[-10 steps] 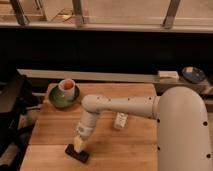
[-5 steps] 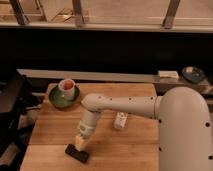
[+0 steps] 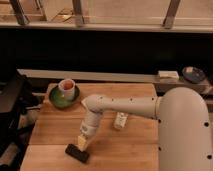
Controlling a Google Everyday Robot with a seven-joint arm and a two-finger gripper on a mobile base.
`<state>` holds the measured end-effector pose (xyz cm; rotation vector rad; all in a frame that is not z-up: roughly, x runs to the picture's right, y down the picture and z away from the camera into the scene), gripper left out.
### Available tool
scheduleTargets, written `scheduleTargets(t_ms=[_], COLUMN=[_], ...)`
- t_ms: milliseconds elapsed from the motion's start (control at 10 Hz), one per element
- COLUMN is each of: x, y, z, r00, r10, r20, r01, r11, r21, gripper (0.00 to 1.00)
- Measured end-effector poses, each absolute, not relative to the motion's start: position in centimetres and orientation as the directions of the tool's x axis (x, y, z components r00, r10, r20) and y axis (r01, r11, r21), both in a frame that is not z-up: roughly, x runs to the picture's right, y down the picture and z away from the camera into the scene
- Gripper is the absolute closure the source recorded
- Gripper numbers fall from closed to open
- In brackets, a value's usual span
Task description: Push the eraser across the table
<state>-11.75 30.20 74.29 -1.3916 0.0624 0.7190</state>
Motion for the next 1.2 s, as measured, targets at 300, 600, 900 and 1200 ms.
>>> scheduleTargets(t_ms=[300, 600, 900, 1200], x=[-10.7, -10.9, -12.2, -14.4], y=[29.4, 29.7, 31.3, 33.2], z=[75.1, 75.2, 75.2, 74.0], r00=[0.773, 0.776, 0.793, 0.822], r10=[0.434, 0.431, 0.42, 0.408], r20=[-0.464, -0.46, -0.442, -0.398], r01=[-0.517, -0.51, -0.476, -0.419], r11=[0.006, -0.001, -0.026, -0.042], r21=[-0.856, -0.86, -0.879, -0.907], gripper=[1.0, 1.0, 1.0, 1.0])
